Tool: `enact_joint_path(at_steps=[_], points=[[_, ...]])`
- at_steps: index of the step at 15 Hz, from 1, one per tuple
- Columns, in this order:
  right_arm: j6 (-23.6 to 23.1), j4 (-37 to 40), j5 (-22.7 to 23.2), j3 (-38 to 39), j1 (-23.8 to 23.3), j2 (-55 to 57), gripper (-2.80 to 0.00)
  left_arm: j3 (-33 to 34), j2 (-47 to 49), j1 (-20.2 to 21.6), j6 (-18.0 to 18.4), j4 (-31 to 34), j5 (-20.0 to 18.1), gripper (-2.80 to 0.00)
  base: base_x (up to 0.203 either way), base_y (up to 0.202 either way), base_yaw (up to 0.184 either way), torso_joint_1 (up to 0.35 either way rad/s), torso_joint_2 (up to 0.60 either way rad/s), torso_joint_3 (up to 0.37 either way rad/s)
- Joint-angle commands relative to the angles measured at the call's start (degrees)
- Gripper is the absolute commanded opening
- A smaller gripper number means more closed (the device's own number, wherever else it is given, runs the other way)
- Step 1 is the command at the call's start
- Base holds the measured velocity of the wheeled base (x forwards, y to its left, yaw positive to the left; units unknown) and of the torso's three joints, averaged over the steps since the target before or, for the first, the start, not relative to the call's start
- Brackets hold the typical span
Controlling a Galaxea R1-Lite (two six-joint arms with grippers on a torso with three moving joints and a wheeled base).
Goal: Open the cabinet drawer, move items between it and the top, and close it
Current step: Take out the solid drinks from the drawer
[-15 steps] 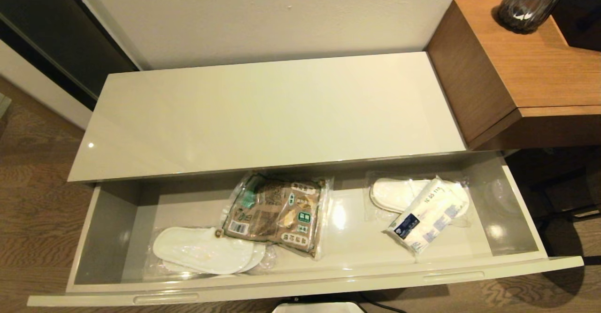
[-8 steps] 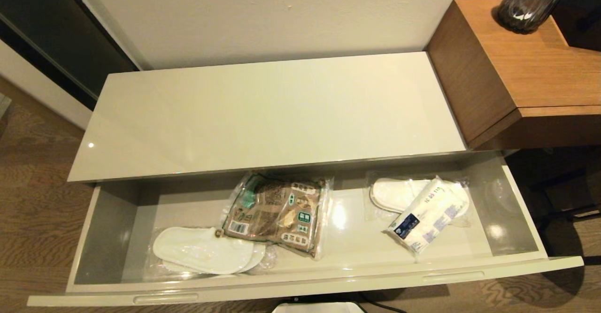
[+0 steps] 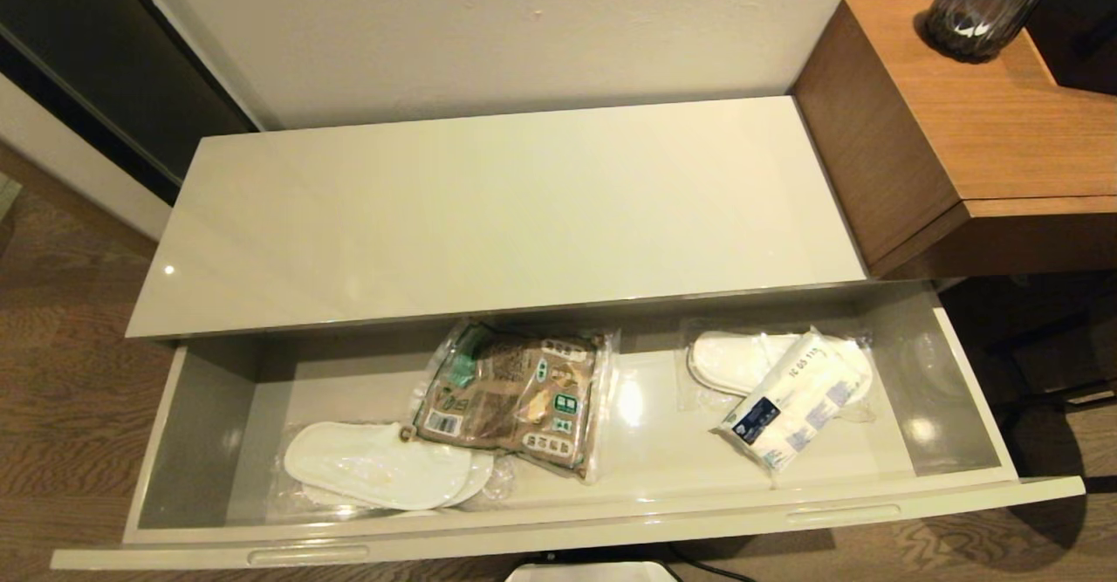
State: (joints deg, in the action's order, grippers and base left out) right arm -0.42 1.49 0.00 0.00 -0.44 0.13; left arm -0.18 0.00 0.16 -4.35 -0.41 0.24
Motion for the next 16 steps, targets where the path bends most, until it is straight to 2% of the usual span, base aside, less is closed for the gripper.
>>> enact_joint_path(at_steps=[1, 5, 9, 10, 11, 13, 16], points=[[0.0, 0.0, 0.0, 0.0, 0.0, 0.2, -2.80, 0.0, 0.0, 0.0, 0.0, 0.0, 0.0, -2.80, 0.000, 0.000, 0.000, 0.000, 0.00, 0.000], [0.0, 0.0, 0.0, 0.0, 0.0, 0.2, -2.80, 0.0, 0.0, -0.1, 0.0, 0.0, 0.0, -2.80, 0.000, 0.000, 0.000, 0.000, 0.00, 0.000], [0.0, 0.0, 0.0, 0.0, 0.0, 0.2, -2.80, 0.0, 0.0, 0.0, 2.1, 0.2, 0.0, -2.80, 0.000, 0.000, 0.000, 0.000, 0.00, 0.000], [0.0, 0.0, 0.0, 0.0, 0.0, 0.2, -2.80, -0.1, 0.1, 0.0, 3.3, 0.3, -0.1, -2.80, 0.000, 0.000, 0.000, 0.000, 0.00, 0.000], [0.0, 0.0, 0.0, 0.1, 0.0, 0.2, -2.80, -0.8, 0.2, 0.0, 6.1, 0.6, -0.6, -2.80, 0.000, 0.000, 0.000, 0.000, 0.00, 0.000], [0.0, 0.0, 0.0, 0.0, 0.0, 0.2, -2.80, -6.5, 4.9, 0.0, 7.6, 2.9, -2.2, -2.80, 0.000, 0.000, 0.000, 0.000, 0.00, 0.000], [0.0, 0.0, 0.0, 0.0, 0.0, 0.2, -2.80, -21.0, 23.0, 0.1, 7.7, 6.1, -6.8, -2.80, 0.000, 0.000, 0.000, 0.000, 0.00, 0.000]])
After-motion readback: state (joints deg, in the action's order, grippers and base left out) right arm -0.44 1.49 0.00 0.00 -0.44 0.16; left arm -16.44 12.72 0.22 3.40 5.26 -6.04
